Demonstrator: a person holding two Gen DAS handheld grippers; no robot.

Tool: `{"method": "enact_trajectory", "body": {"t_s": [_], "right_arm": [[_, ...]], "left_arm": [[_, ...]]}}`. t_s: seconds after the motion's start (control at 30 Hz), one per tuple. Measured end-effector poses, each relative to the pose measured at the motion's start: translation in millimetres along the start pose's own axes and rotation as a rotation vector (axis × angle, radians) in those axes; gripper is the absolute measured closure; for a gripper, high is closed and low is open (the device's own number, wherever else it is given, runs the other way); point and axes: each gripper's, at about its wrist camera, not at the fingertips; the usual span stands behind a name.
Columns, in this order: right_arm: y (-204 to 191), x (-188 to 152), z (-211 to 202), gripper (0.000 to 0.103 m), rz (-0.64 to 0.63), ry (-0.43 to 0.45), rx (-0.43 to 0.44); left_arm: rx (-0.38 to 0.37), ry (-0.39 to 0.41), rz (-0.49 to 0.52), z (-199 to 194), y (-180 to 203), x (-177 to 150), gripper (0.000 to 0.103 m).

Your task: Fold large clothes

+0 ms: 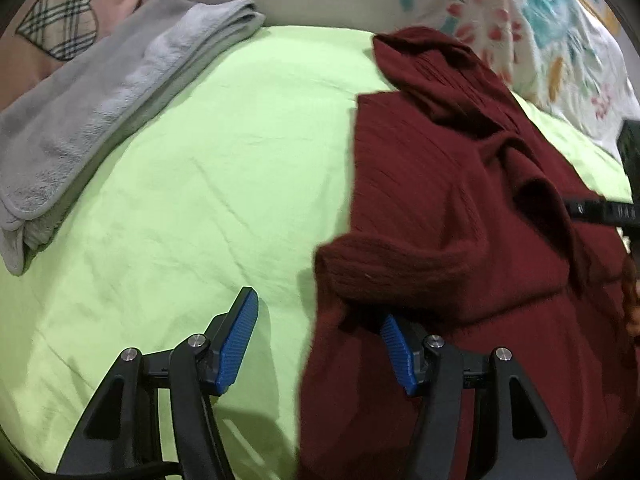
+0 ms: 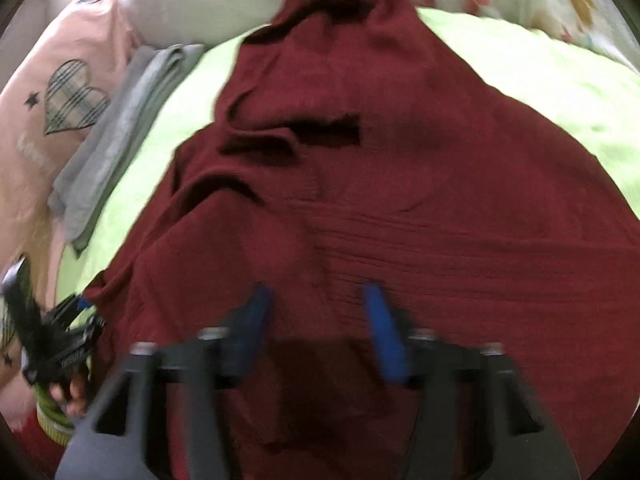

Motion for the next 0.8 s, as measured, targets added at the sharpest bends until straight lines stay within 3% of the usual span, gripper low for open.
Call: {"method": "enact_trajectory", "body": {"t_s": [0.03,0.17,0.33,0.37,0.43,0.6,0.8], "right_arm": [[1,0,-4,0.099,0.012,0.001,0.024],[-11,6,-41,0.099,-0.05,0.107,-0.073],[-28,14,-130,0.099,-0.168,0.407,-0.335],[-26,8,-150,0.099,-0.181,0.473,-0.356],[-16,-3,-165,0.099,-0.165,0.511,-0.372],[4,-59,-159,0.099,-0.181,0.475,-0.344],[12,-111,-145,0.099,-0.149,0.329,-0.198]], "left_arm": [[0.011,0.0,-0.006,1,-1,1,0.043],[0.043,0.001,-0.024,4,-1,7,0.047],[0.097,0.006,-0.027,6,2,10,0.048],[0.1,0.008,-0.03,6,2,9,0.048],[0.102,0.009,-0.042,6,1,8,0.048],[0.115,0.016,-0.068,4,-3,5,0.047],[0.105,0.017,-0.098,1,-11,2,0.047]]}}
Point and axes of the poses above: each gripper's, at about its wrist camera, not at the fingertips, and z roughly the way its jaws point, y to its right, x to its top, and after that the axes turned 3 degrees about y, right-handed
